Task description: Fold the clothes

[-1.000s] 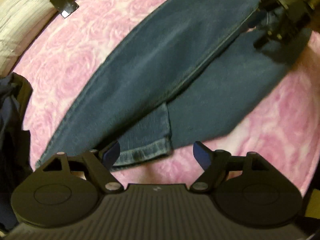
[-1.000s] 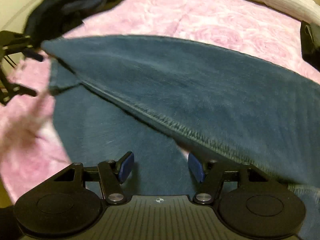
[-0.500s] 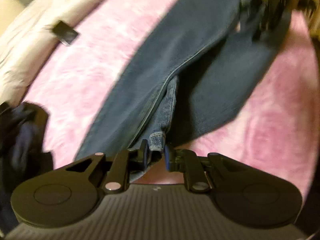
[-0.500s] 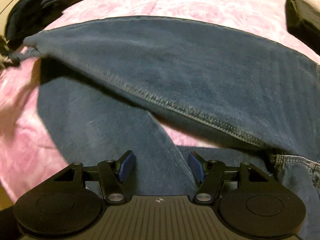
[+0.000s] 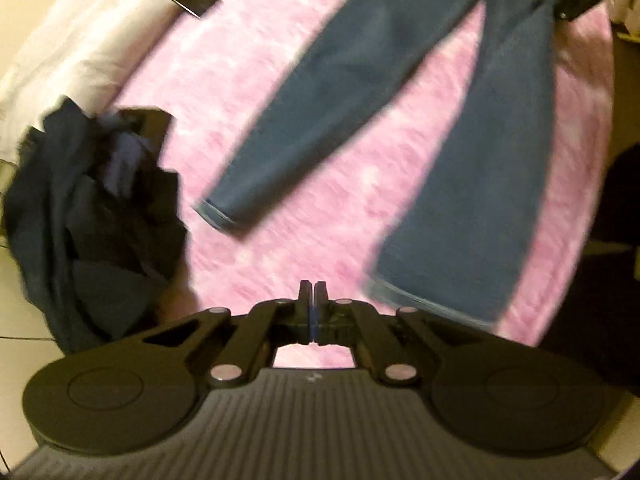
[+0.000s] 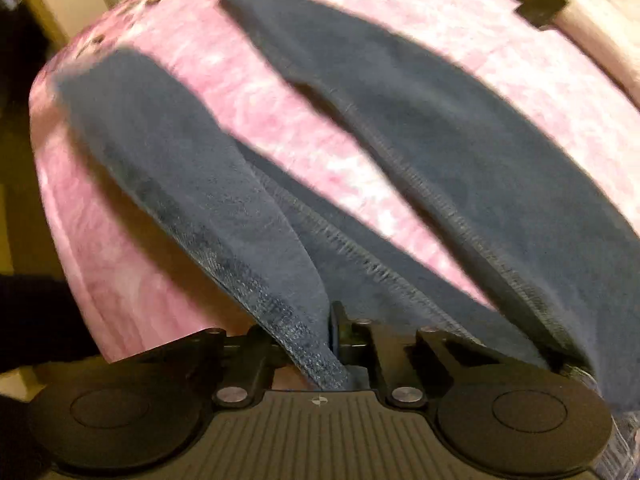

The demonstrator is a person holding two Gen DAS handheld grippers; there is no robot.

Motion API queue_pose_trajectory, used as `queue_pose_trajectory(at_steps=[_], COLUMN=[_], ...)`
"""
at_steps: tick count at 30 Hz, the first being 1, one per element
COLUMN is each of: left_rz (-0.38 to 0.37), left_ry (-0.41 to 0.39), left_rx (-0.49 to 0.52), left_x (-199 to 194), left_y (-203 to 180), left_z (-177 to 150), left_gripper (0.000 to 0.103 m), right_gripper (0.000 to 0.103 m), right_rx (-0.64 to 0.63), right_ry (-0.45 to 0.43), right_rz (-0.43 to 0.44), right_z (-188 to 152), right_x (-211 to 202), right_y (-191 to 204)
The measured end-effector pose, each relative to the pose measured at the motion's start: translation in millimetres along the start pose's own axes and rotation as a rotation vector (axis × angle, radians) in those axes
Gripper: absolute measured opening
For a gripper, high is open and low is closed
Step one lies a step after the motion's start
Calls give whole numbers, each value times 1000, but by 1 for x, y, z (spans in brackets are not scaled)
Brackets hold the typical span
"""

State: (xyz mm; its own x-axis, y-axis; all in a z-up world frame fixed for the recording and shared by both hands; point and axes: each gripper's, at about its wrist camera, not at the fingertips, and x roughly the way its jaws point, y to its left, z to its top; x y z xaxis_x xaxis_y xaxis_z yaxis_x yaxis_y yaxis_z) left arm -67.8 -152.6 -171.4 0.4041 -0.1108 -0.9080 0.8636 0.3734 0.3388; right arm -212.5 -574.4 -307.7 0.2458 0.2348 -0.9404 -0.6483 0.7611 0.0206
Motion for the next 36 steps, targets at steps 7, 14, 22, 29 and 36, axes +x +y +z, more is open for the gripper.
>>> queue_pose_trajectory(at_steps=[7, 14, 22, 29, 36], left_rz=[-86, -304, -361, -272, -272], left_ry=[-45, 43, 126, 82, 115], left_rx=[-177, -492, -840, -785, -705], left_x=[9, 75, 126, 88, 29], left_y=[-1, -56, -86, -53, -31], left_z=[-2, -29, -56, -55, -72], left_gripper=[8, 63, 54, 10, 12], right_gripper=[3, 8, 85, 53, 62], right_rx=[-58, -156, -257, -259, -287], right_ry=[-1, 71, 70, 71, 32], right_rz=[-95, -162, -230, -218, -101], right_z=[4, -15, -39, -23, -18], right_x=[-30, 3, 20, 24, 0], right_y=[15, 60, 83, 74, 101])
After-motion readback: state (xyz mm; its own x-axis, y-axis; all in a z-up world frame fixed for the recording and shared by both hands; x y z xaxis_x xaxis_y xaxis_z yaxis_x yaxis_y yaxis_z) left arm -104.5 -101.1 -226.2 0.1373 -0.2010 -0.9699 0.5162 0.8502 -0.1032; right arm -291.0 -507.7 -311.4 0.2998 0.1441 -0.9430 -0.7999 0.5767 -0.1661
